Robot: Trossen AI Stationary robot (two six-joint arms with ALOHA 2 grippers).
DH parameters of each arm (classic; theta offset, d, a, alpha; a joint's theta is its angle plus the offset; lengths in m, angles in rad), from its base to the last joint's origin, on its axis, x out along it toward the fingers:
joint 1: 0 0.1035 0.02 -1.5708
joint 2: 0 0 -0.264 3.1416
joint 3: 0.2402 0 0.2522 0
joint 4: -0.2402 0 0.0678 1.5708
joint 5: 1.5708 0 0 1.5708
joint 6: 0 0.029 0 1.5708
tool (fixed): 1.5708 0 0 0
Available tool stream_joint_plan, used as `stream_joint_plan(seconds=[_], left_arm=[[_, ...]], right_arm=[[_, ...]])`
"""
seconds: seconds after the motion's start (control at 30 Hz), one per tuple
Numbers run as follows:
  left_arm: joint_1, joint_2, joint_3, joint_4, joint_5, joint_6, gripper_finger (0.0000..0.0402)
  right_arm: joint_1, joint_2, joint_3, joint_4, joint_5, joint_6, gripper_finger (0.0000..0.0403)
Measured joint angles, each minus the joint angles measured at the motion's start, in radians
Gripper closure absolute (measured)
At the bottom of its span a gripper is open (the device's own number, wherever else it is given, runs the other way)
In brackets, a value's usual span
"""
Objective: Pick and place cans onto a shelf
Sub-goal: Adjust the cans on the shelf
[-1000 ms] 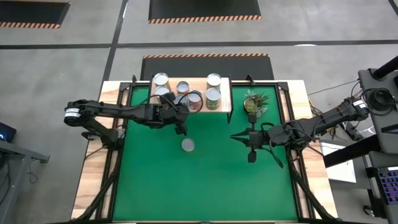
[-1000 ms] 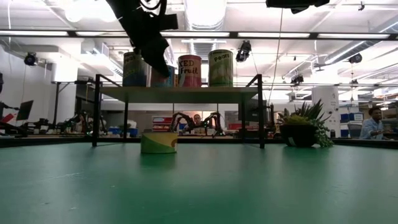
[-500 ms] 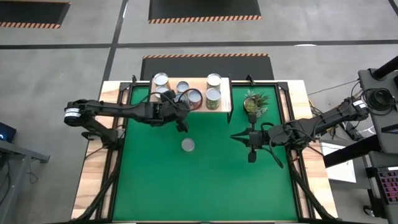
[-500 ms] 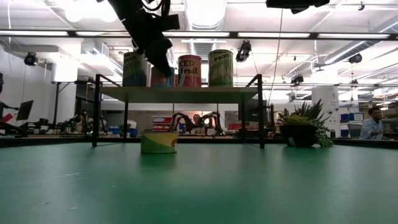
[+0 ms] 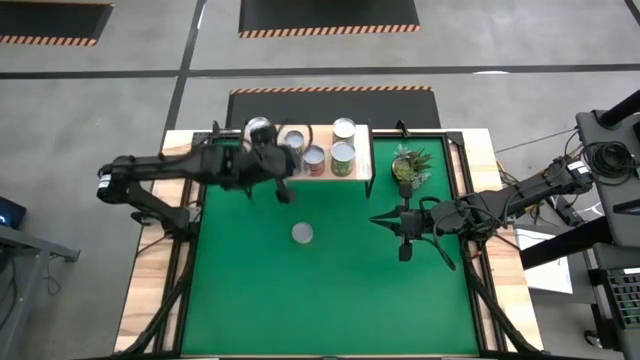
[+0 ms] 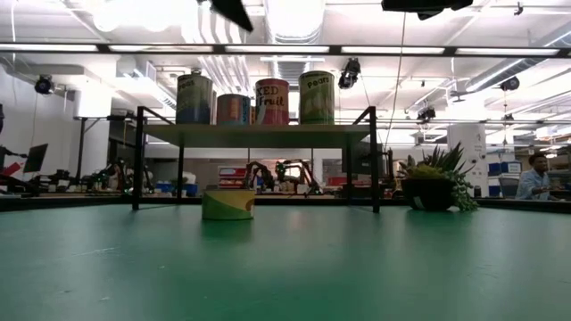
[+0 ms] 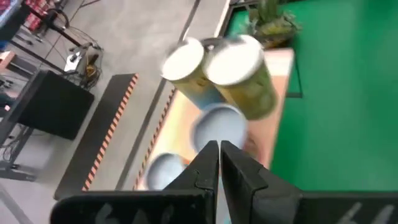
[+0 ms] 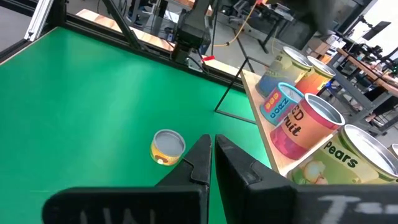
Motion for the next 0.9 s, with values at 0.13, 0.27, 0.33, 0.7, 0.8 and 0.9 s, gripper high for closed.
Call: stream_joint_plan(seconds=[0.13,0.27,0.33,0.7,0.8,0.9], left_arm=[[0.078,0.067,0.2,-0.133,0.119,0.039,0.0402],[0.171,0.165,0.366,-0.27,0.254,0.045,0.0402],[0.217,0.216,0.433,-0.333,0.308,0.045,0.0402],[0.379,0.379,0.534,-0.423,0.359,0.065,0.0402],[0.396,0.379,0.497,-0.386,0.363,0.07,0.0402],[0.415,0.38,0.464,-0.375,0.385,0.075,0.0402]], right_arm=[[0.0,0.0,0.0,0.001,0.0,0.0,0.0394],[0.0,0.0,0.0,0.0,0.0,0.0,0.0394],[0.0,0.0,0.0,-0.002,0.0,0.0,0.0394],[0.0,0.0,0.0,-0.03,-0.001,0.011,0.0394],[0.0,0.0,0.0,-0.031,0.0,0.011,0.0394],[0.0,0.0,0.0,-0.031,0.0,0.011,0.0394]])
